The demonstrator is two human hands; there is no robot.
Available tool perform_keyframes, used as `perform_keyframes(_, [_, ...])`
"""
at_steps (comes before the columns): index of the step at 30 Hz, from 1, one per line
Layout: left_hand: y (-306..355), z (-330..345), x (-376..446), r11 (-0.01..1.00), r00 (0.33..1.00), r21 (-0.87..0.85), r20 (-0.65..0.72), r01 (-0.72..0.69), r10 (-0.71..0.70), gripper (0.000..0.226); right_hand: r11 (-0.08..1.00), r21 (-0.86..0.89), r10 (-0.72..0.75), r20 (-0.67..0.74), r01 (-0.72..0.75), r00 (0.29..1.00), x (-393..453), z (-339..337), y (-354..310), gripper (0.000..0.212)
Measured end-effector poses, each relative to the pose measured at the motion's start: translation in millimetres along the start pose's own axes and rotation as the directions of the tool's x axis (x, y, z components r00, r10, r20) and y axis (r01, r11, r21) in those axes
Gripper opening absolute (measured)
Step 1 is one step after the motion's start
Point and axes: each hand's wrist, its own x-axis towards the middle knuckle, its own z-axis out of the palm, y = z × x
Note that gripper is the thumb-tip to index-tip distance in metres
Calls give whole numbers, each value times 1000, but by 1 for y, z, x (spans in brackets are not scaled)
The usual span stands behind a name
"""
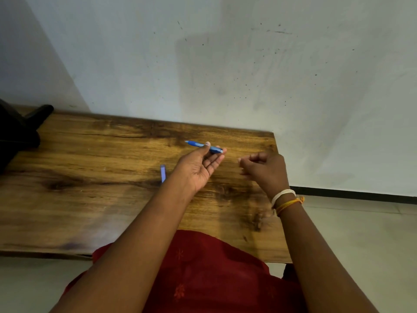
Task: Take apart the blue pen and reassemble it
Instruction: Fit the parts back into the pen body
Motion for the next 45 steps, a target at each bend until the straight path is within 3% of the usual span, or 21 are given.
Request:
perform_keyframes(3, [1,-3,2,999,999,11,-27,-38,38,21,976,213,-66,106,42,992,-5,13,-9,5])
perform_keyframes(10, [4,-10,2,999,998,15,-41,-48,48,25,933,357,-78,106,35,991,-8,26,-18,9])
perform_keyframes(19, [6,-10,-1,999,998,-20,-46,-32,31,6,930,367,-83,113,36,990,-8,30,-19,9])
perform_keyframes(34, [7,-9,-3,999,998,-30,-41,-38,37,8,939,334,-120,100,80,988,-7,30,-17,9])
perform_keyframes(40, [5,-8,-1,992,992,43,-17,-121,121,2,962,217,-181,46,167,982,-6,31,-16,8])
perform_keyframes(45, [0,-9,0,989,990,35,-13,-142,143,10,960,231,-172,46,157,984,-6,31,-15,7])
